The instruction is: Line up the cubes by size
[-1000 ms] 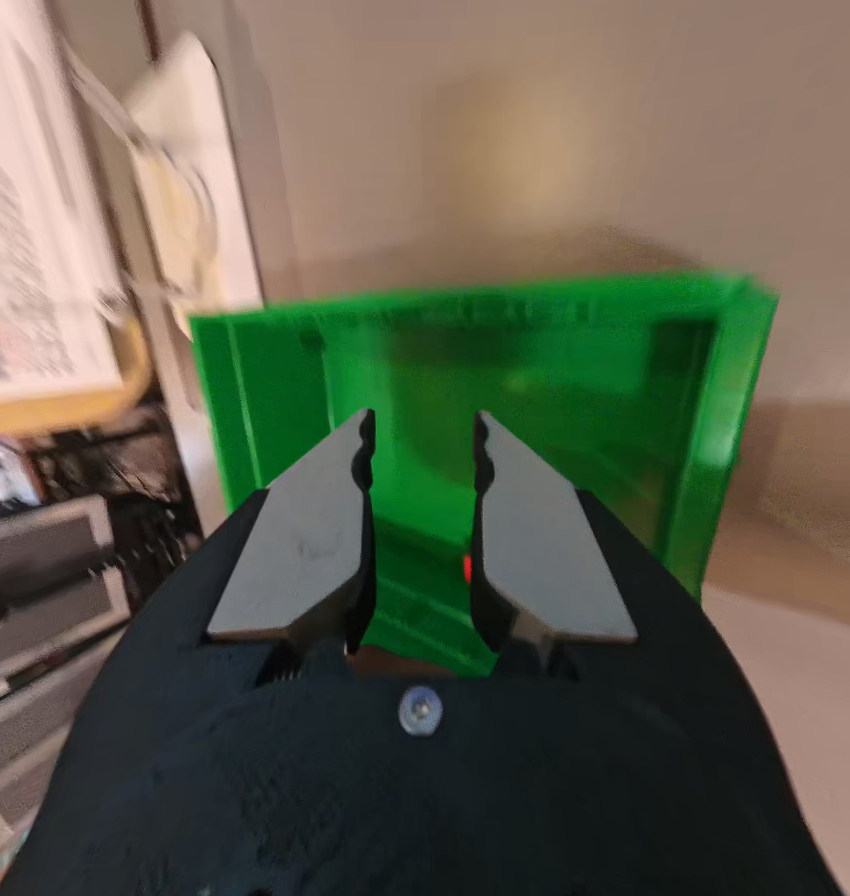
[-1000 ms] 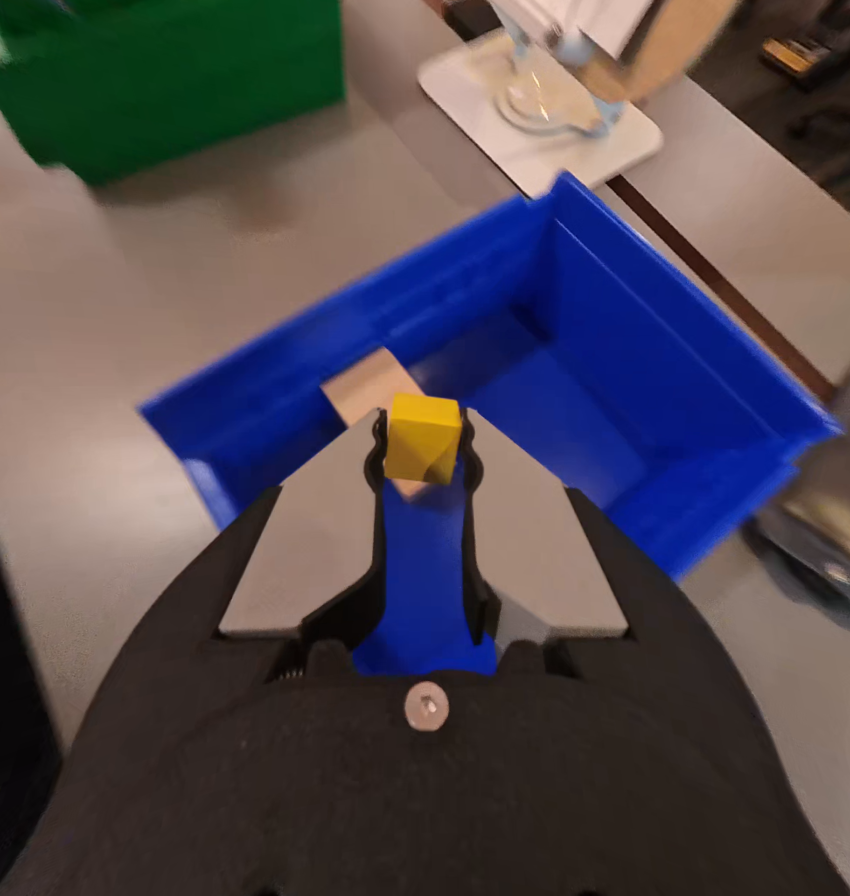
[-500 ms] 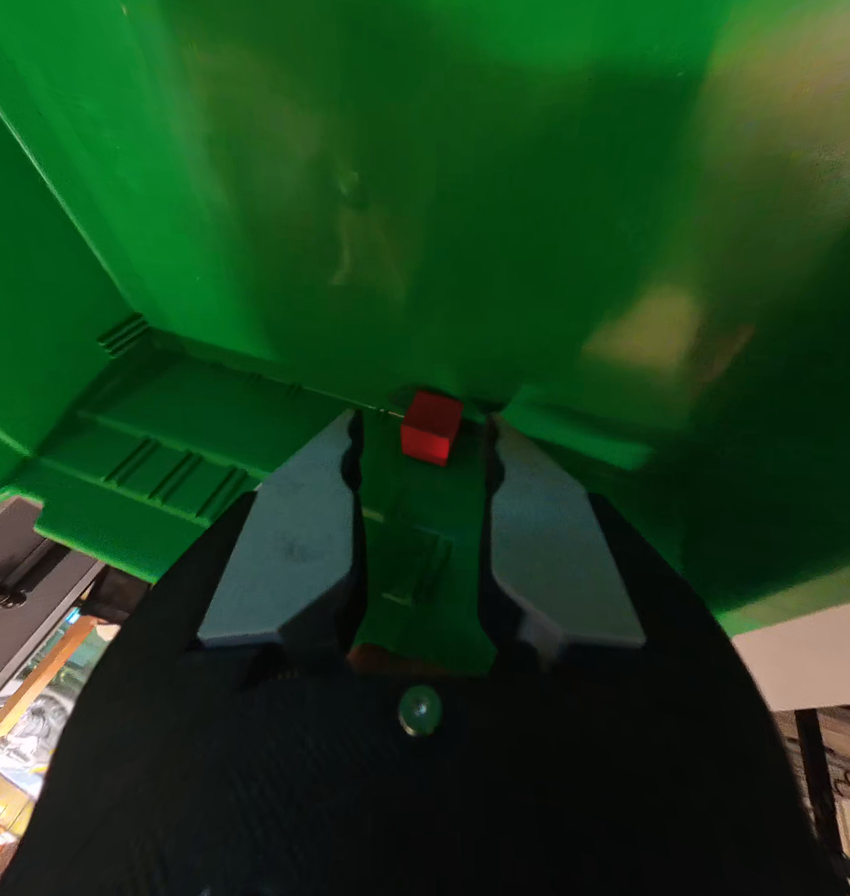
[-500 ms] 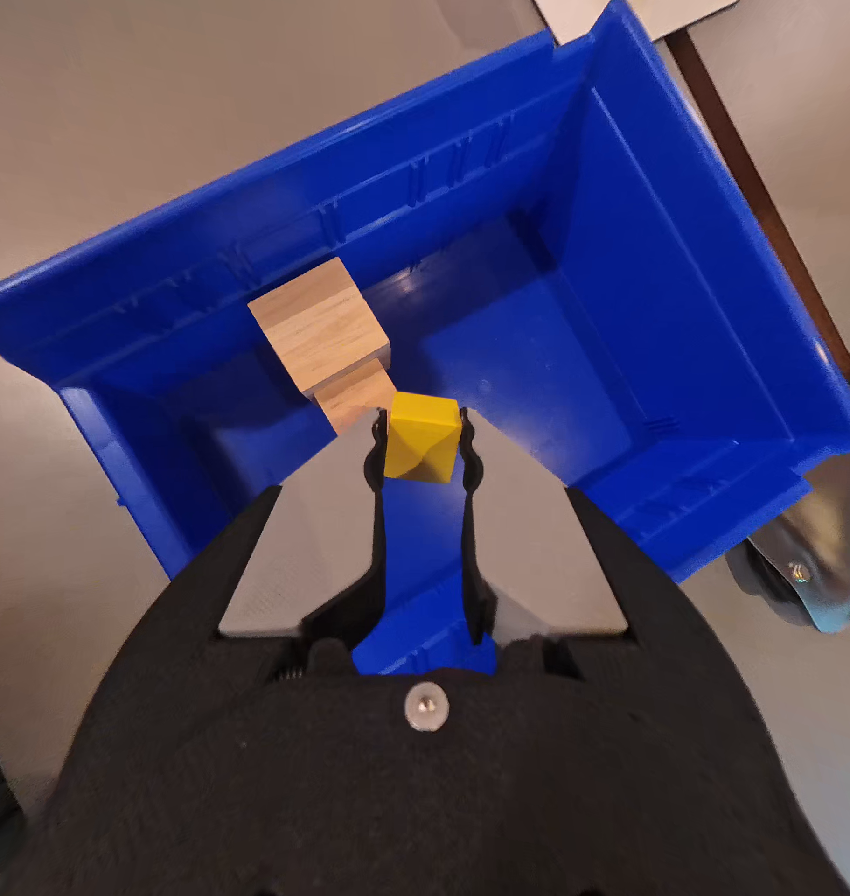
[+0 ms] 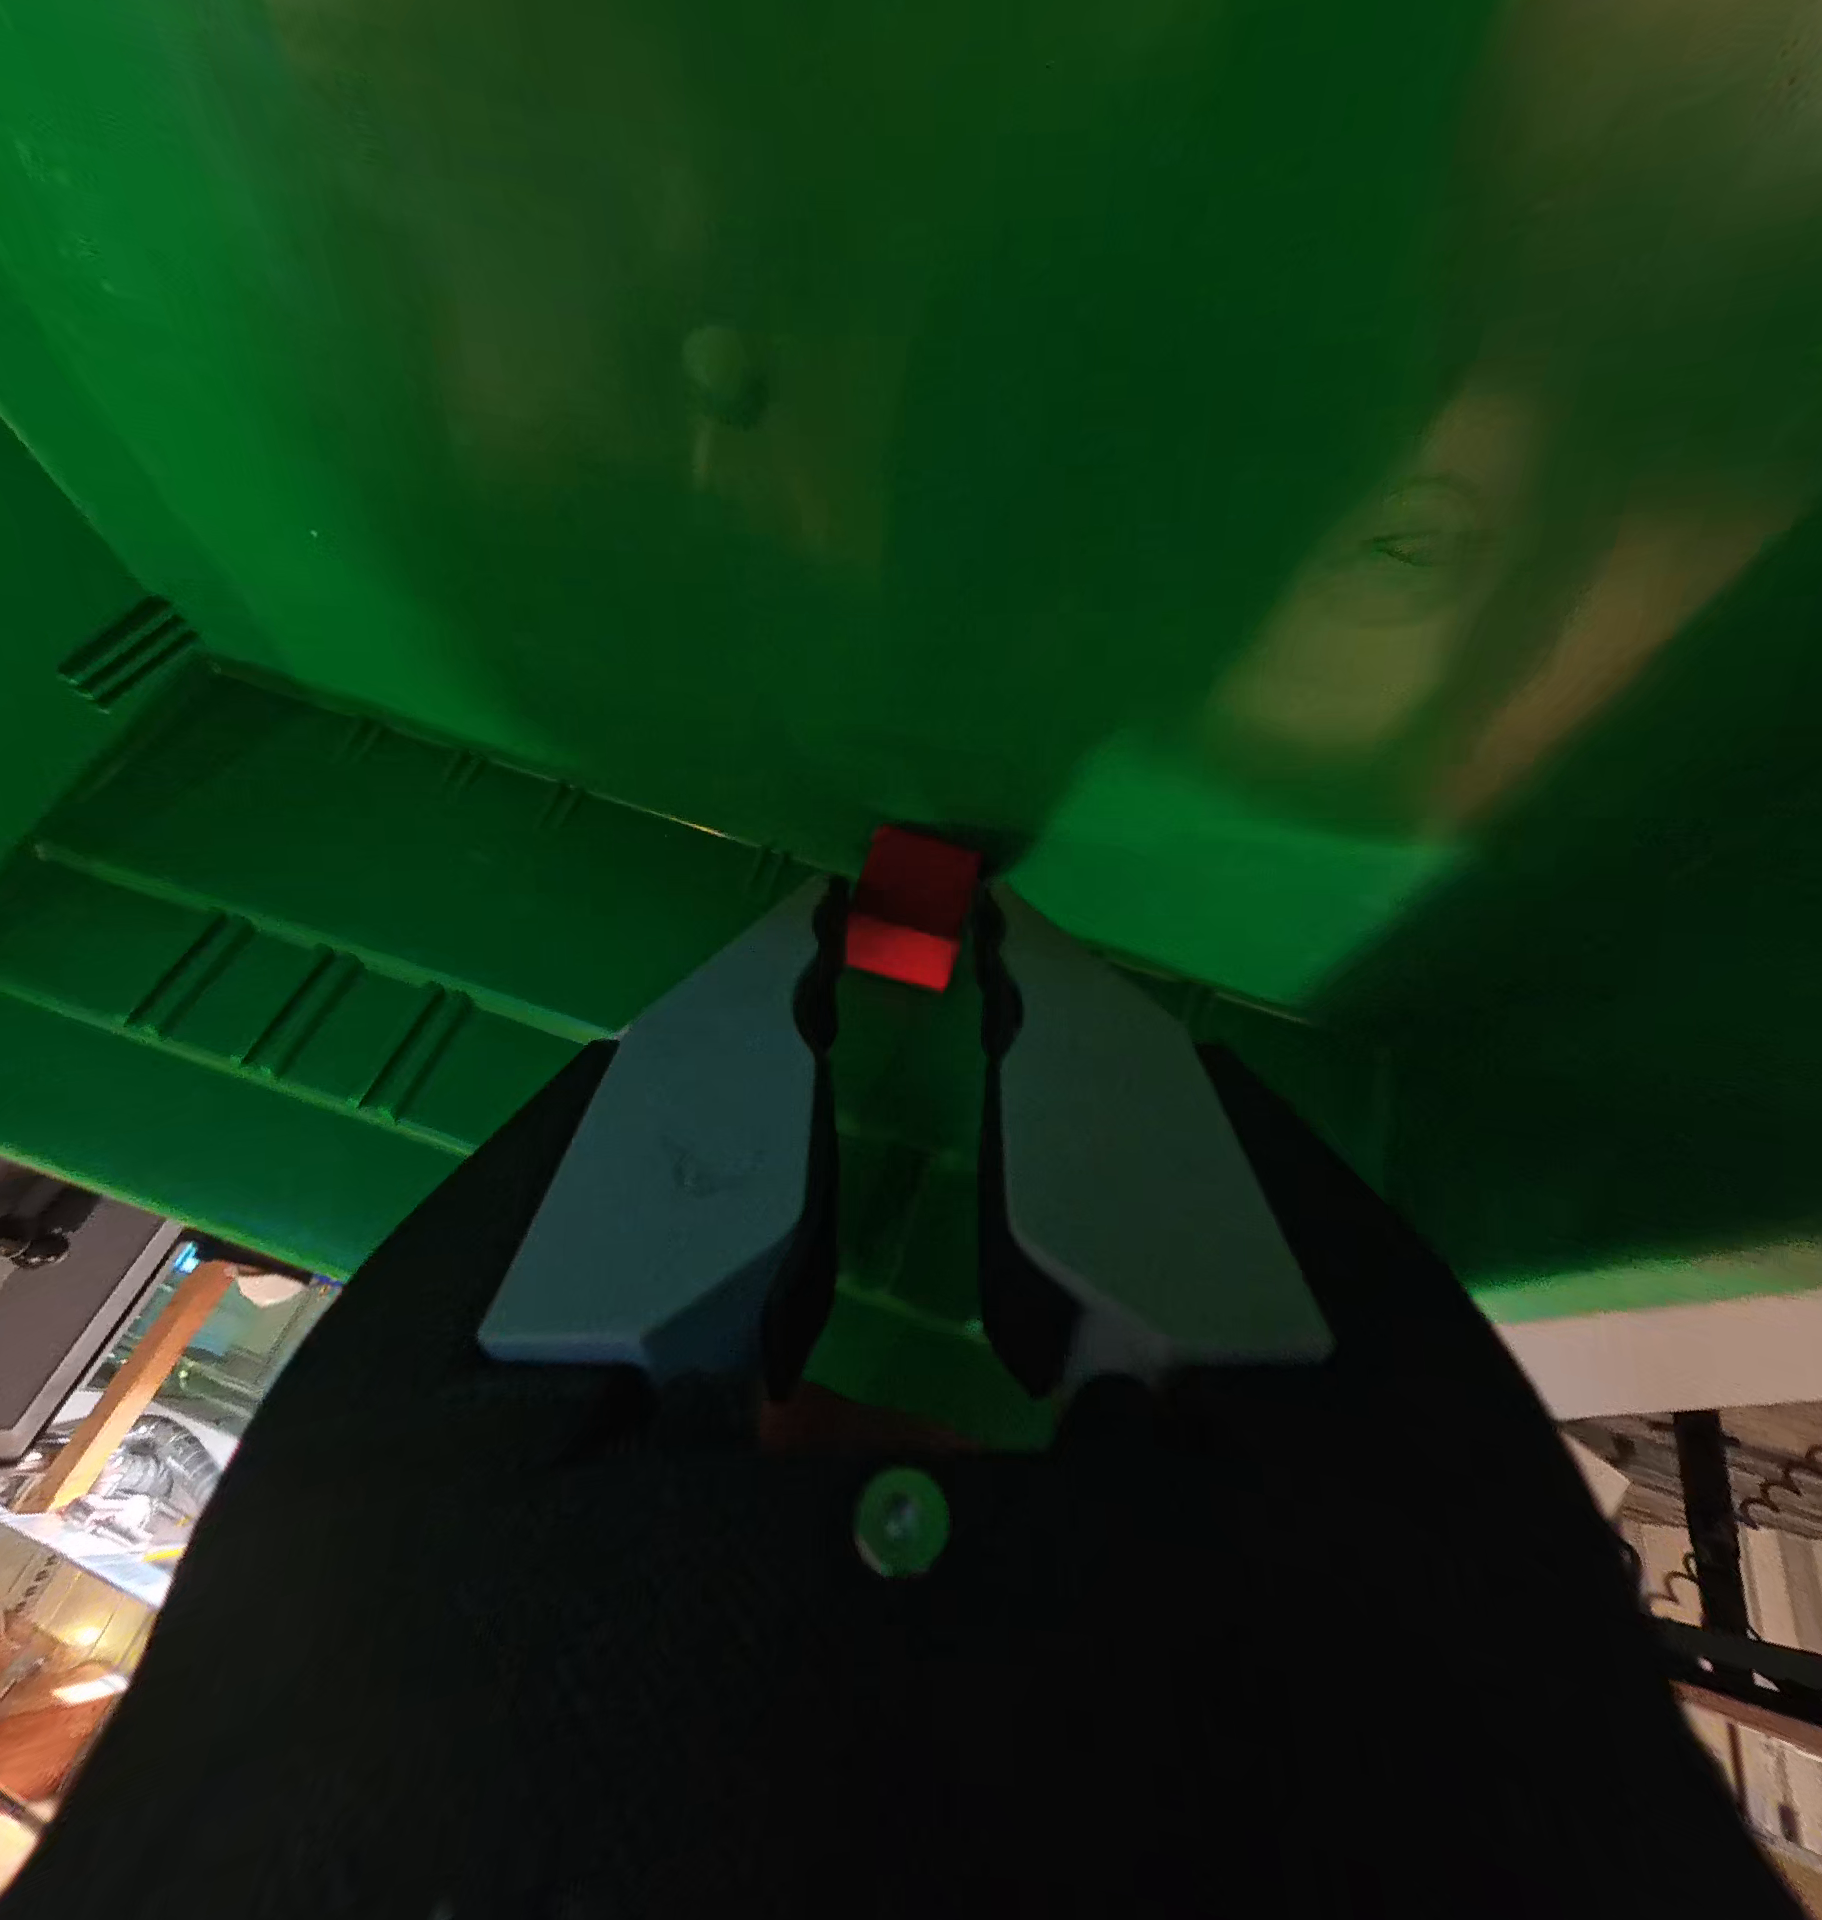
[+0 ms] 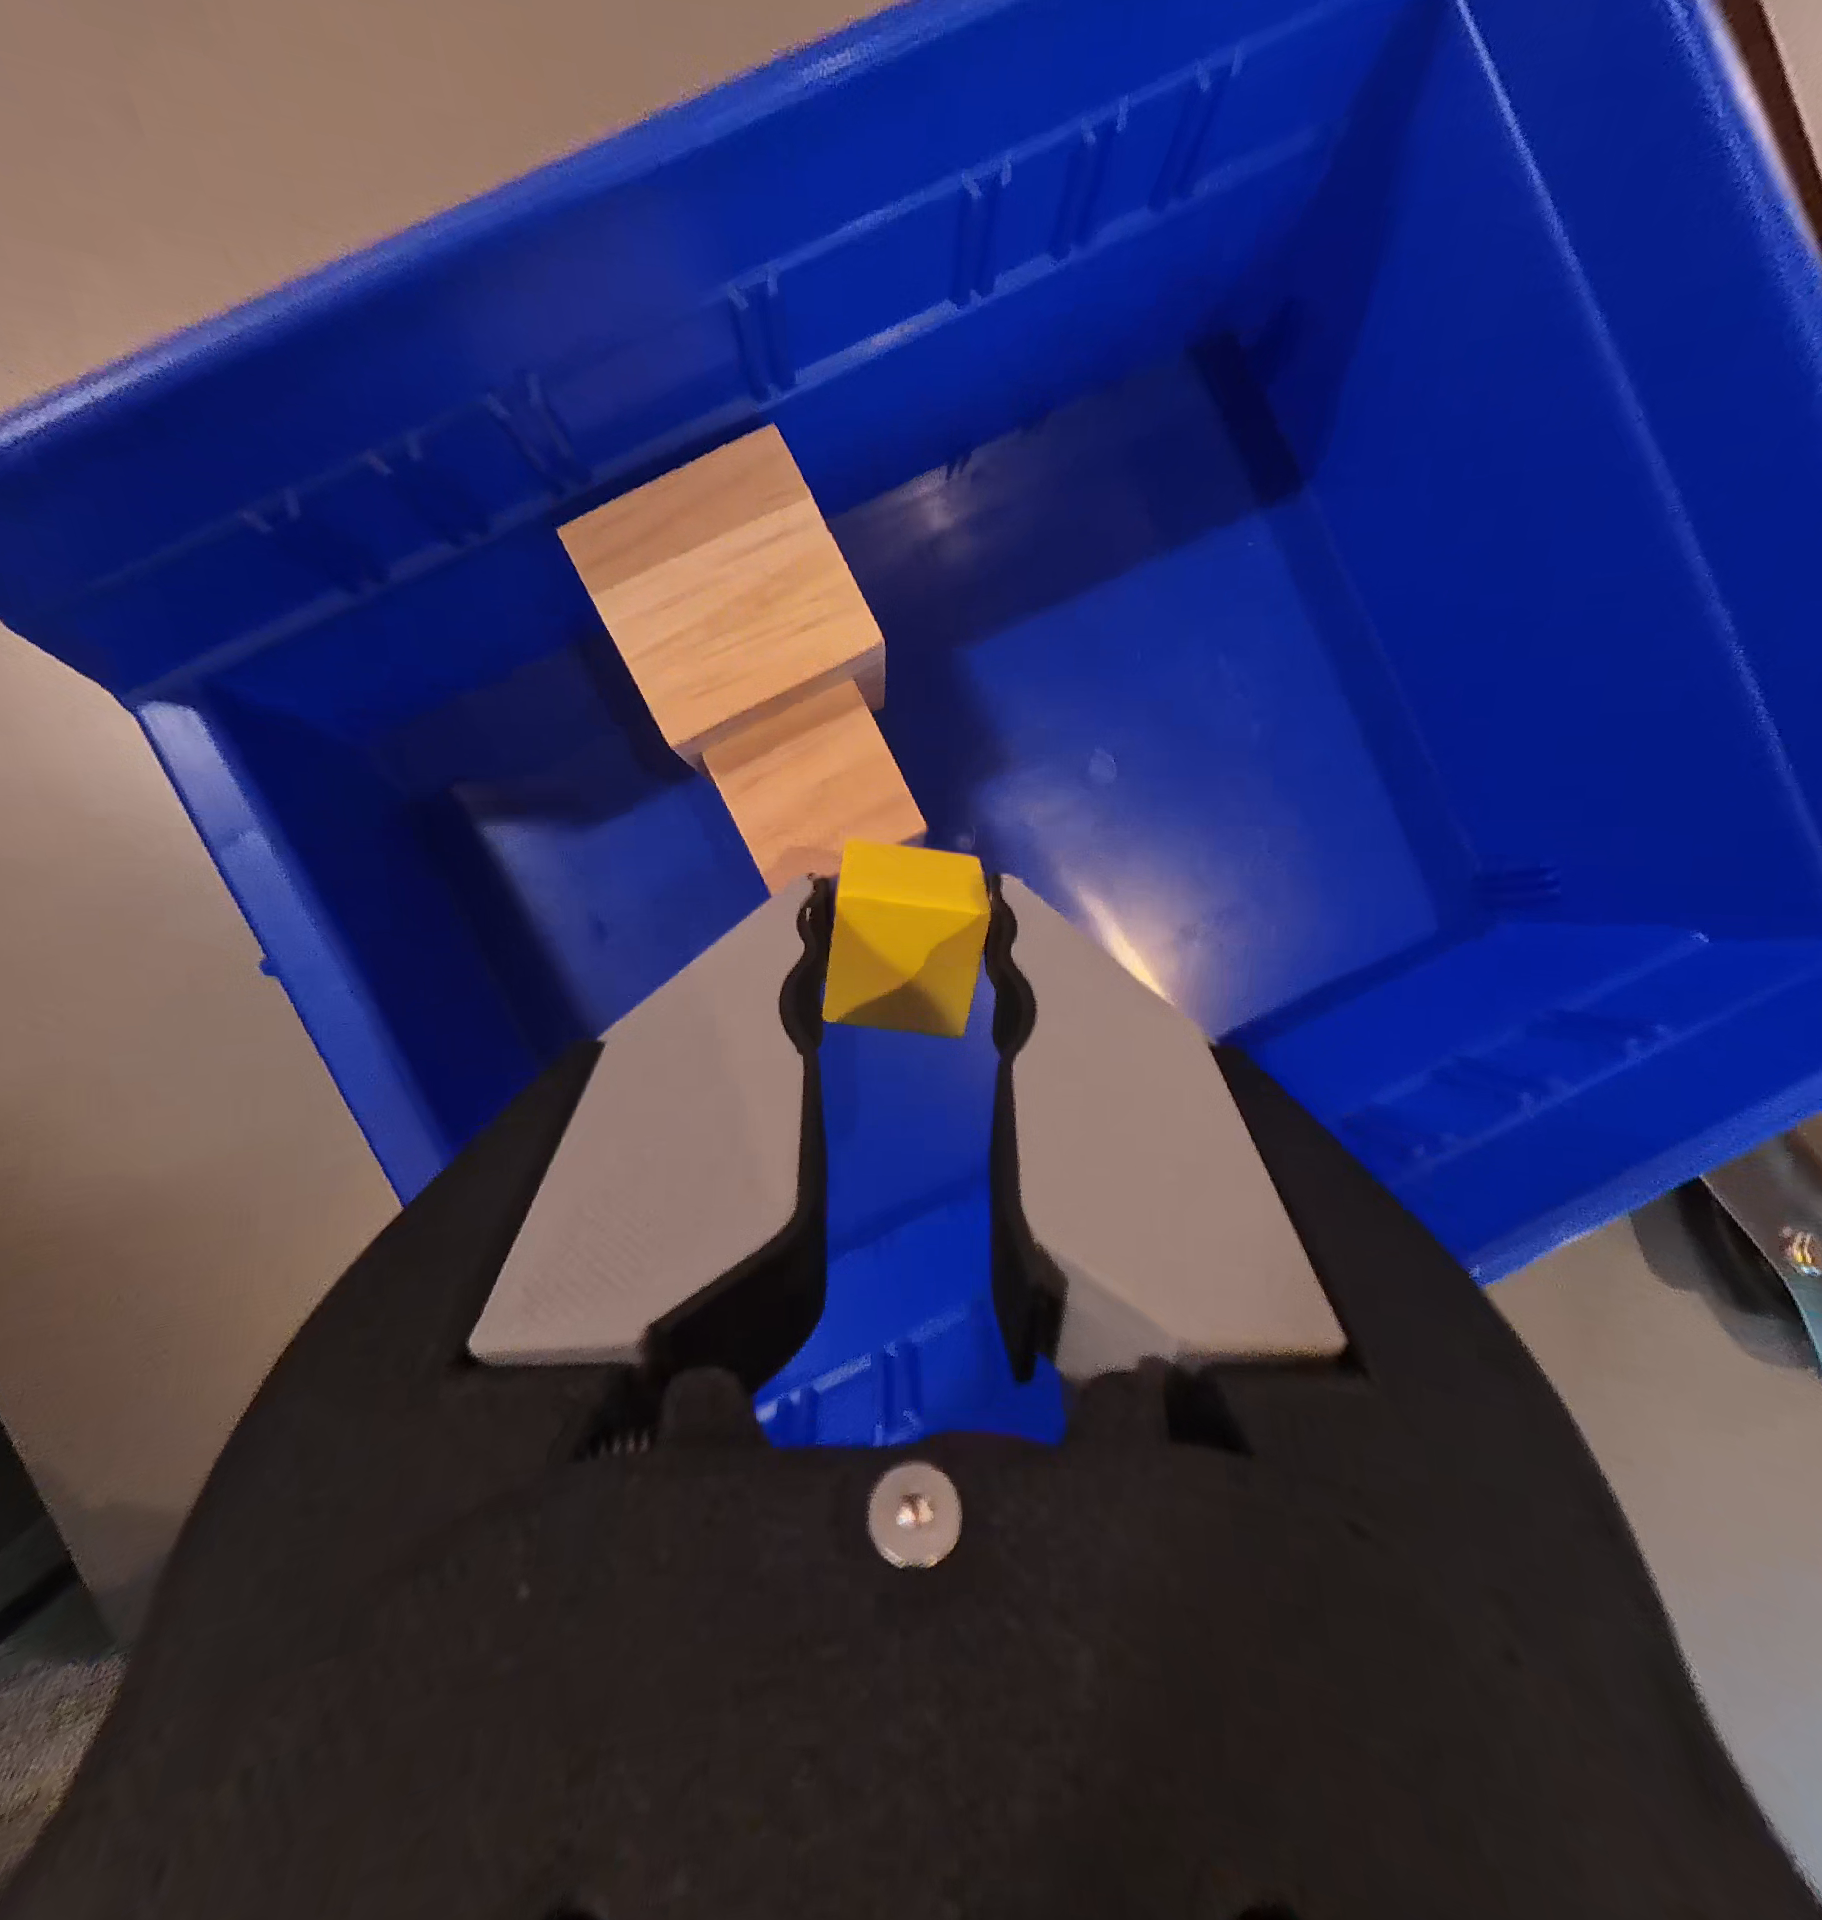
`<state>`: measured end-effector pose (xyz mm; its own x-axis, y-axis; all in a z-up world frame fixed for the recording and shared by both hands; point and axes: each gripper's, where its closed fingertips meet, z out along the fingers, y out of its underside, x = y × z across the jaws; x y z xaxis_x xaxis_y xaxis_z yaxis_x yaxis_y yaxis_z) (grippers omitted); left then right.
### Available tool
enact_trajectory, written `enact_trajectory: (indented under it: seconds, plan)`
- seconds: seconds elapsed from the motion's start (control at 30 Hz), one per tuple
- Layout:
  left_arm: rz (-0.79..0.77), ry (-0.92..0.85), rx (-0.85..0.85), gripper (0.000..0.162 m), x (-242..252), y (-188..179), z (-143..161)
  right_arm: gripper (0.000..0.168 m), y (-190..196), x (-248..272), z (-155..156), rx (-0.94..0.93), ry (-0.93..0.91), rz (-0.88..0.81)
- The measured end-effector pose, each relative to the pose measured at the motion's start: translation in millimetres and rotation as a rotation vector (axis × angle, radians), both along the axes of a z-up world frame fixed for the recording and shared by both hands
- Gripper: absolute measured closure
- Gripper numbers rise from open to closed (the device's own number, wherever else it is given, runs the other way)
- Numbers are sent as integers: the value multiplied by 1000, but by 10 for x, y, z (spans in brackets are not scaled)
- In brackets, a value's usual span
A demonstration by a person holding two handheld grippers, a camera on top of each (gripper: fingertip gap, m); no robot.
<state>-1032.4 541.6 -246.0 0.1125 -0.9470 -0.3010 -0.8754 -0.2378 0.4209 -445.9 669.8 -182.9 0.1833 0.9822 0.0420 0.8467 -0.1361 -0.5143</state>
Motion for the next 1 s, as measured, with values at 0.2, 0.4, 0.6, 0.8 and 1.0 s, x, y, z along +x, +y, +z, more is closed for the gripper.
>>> enact_trajectory:
  seconds: [0.2,0.4,0.6,0.8,1.0]
  plan:
    - [-3,-139,119,142,199,110,229,141,73,212,-148,17,-138,-1]
    - [14,-404,271,142,521,170,496,141,78,238,-320,92,-288,162]
    - [9,-789,423,142,1024,185,858,140,-10,133,-510,126,-408,332]
    - [-54,-1298,552,141,1652,142,1332,140,-5,179,-573,131,-484,346]
    - [-121,-1662,623,142,1990,34,1669,140,-50,78,-650,90,-494,339]
